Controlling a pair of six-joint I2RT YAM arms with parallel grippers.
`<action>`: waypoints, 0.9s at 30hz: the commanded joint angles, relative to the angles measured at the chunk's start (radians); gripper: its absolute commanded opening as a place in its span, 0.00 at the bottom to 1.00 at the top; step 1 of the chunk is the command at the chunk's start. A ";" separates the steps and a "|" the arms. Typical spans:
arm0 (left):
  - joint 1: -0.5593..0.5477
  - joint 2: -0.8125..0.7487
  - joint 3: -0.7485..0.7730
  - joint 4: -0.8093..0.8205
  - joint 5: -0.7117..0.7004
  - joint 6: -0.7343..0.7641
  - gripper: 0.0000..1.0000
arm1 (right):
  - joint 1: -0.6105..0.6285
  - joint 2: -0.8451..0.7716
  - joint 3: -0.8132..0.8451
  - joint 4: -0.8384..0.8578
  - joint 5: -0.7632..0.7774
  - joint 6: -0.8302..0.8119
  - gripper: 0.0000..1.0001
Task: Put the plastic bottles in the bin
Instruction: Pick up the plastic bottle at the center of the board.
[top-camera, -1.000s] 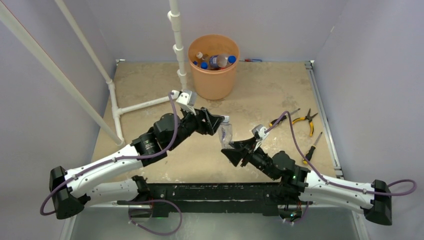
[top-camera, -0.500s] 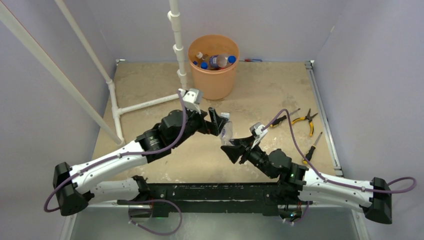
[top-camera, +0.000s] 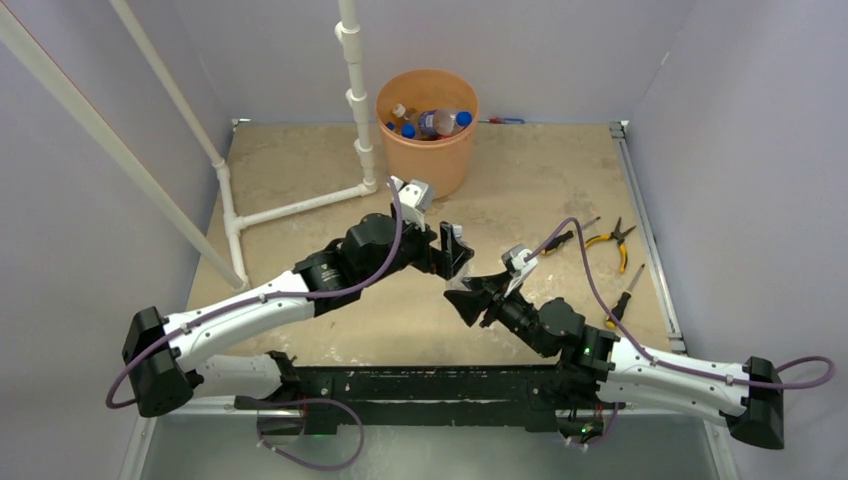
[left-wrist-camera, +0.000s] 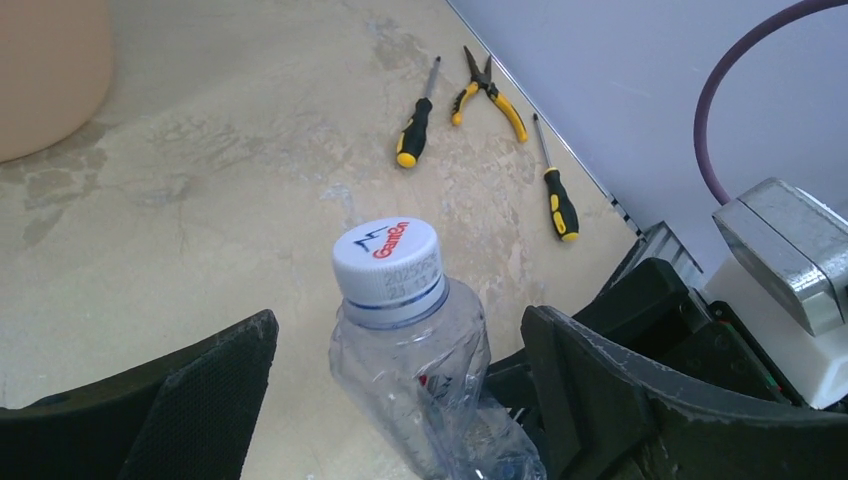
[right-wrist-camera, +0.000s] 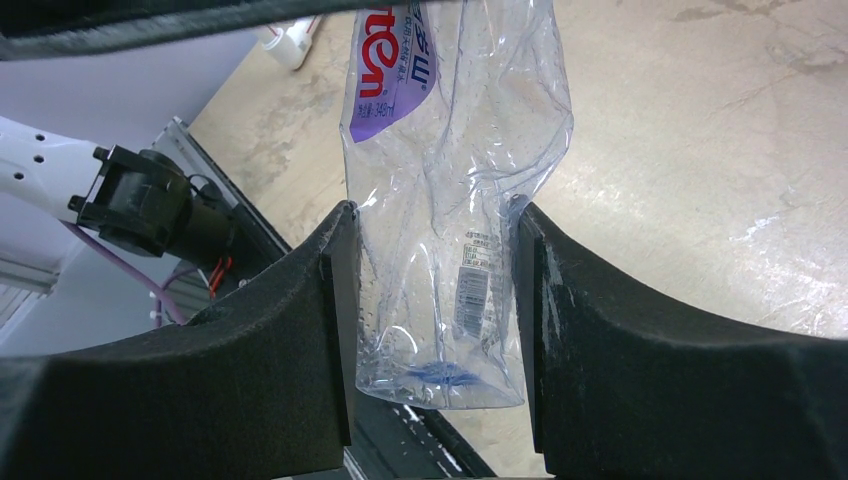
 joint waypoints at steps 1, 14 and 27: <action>0.001 0.066 0.073 0.033 0.068 0.023 0.90 | 0.001 -0.009 0.029 0.023 0.015 -0.014 0.00; 0.001 0.036 0.061 0.046 -0.035 0.017 0.65 | 0.001 -0.002 0.027 0.018 0.027 -0.031 0.00; 0.001 0.061 0.072 0.065 -0.015 0.010 0.45 | 0.001 -0.018 0.017 0.013 0.038 -0.038 0.00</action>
